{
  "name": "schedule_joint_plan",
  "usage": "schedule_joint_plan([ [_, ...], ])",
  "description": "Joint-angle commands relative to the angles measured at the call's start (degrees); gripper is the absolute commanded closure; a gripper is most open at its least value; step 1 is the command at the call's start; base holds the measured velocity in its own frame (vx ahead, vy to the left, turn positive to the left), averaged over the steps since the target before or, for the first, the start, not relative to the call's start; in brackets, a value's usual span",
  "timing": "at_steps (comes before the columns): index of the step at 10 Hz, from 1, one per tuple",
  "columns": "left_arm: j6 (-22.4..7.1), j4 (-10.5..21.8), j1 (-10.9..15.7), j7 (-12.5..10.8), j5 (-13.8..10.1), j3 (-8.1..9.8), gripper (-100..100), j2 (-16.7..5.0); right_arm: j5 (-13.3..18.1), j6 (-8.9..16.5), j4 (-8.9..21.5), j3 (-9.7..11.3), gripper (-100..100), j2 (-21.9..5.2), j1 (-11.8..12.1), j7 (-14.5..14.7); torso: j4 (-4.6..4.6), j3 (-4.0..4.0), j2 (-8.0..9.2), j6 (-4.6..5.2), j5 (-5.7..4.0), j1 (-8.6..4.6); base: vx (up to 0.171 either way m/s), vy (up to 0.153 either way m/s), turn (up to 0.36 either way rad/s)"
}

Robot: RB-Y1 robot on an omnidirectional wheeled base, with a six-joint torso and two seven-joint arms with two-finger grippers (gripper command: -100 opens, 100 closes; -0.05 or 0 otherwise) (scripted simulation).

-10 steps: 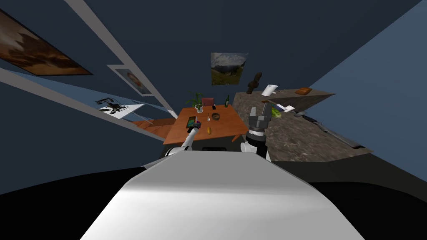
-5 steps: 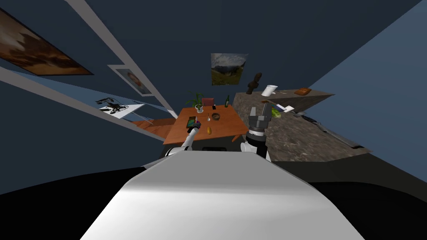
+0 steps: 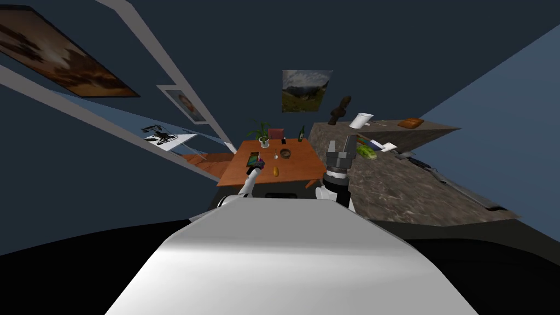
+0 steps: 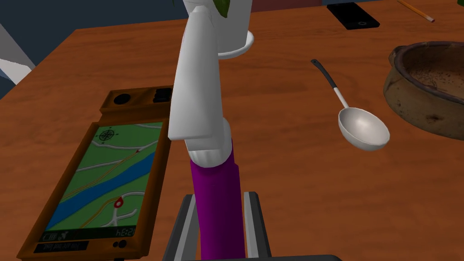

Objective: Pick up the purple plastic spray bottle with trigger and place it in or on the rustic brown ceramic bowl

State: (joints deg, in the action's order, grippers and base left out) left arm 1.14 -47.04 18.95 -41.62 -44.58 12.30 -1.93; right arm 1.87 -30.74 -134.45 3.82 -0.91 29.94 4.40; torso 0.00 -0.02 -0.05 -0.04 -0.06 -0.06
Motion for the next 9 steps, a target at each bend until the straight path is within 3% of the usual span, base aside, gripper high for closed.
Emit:
schedule_joint_plan([
  [1,-1.37,-2.07,-1.03,0.56,0.51,-0.07,100,0.81,0.00,0.00,0.00,0.00,0,0.00,0.00,0.00,0.00,0.00,0.00,0.00,0.00,0.00,0.017,-0.022,0.113],
  [4,-3.25,-4.92,-2.50,1.12,1.08,-0.87,100,1.79,0.00,0.00,0.00,0.00,0,0.00,0.00,0.00,0.01,0.02,0.04,-0.01,0.01,0.01,0.015,-0.023,0.142],
  [5,-2.54,-3.91,-2.03,0.87,0.74,-1.05,100,1.38,0.00,0.00,0.00,0.00,0,0.00,0.00,0.00,0.01,0.02,0.04,-0.01,0.01,0.02,0.005,-0.011,0.025],
  [6,-2.59,-3.95,-2.11,0.85,0.72,-1.16,0,1.38,0.00,0.00,0.00,0.00,0,0.00,-0.01,0.00,0.03,0.04,0.06,0.02,0.01,0.06,0.000,0.000,0.000],
  [7,-3.02,-3.46,-1.99,0.78,0.42,-0.58,100,-1.00,0.00,0.00,0.00,0.00,0,0.00,-0.01,0.00,0.03,0.05,0.07,0.01,0.02,0.08,-0.040,-0.023,-0.147],
  [9,-3.31,-3.14,-1.92,0.72,0.27,-0.19,100,-2.09,0.00,0.00,0.00,0.00,0,0.00,-0.01,0.00,0.05,0.16,0.30,0.01,-0.01,0.03,-0.064,-0.030,-0.076],
])
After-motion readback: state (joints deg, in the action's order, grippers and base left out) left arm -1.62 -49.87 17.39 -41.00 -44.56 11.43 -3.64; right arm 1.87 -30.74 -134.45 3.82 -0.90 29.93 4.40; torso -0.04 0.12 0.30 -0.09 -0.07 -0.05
